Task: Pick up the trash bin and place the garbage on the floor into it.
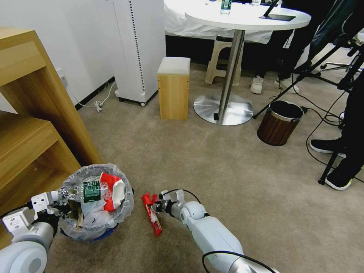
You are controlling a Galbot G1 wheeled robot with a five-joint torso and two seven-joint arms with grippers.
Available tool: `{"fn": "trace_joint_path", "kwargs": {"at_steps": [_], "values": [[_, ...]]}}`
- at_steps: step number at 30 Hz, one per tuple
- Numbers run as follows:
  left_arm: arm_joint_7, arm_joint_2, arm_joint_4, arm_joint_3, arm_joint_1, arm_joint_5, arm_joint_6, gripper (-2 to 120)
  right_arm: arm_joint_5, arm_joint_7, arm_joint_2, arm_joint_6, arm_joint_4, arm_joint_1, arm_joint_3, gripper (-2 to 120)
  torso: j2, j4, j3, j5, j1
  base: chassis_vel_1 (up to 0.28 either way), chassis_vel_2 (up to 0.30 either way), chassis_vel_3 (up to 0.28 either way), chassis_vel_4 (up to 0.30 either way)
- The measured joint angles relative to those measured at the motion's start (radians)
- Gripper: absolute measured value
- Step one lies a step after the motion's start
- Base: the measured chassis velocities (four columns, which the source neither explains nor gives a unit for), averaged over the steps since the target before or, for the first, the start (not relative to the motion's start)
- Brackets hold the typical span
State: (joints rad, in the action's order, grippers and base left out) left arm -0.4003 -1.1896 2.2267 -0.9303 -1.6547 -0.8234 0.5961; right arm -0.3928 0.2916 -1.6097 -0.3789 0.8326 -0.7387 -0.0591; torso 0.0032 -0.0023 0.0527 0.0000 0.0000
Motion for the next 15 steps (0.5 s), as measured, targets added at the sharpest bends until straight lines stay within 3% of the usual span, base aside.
{"fn": "trace_joint_path", "kwargs": {"at_steps": [9, 15], "values": [[0.003, -0.002, 0.007, 0.007, -0.003, 0.012, -0.002, 1, 0.04, 0.029, 0.001, 0.065, -0.055, 0.009, 0.009, 93, 0.0, 0.0, 0.0, 0.0, 0.0, 0.0, 0.0, 0.0, 0.0], [0.003, -0.002, 0.011, 0.003, -0.009, 0.012, -0.003, 1, 0.049, 0.033, 0.001, 0.089, -0.08, 0.022, 0.016, 100, 0.0, 0.0, 0.0, 0.0, 0.0, 0.0, 0.0, 0.0, 0.0]]}}
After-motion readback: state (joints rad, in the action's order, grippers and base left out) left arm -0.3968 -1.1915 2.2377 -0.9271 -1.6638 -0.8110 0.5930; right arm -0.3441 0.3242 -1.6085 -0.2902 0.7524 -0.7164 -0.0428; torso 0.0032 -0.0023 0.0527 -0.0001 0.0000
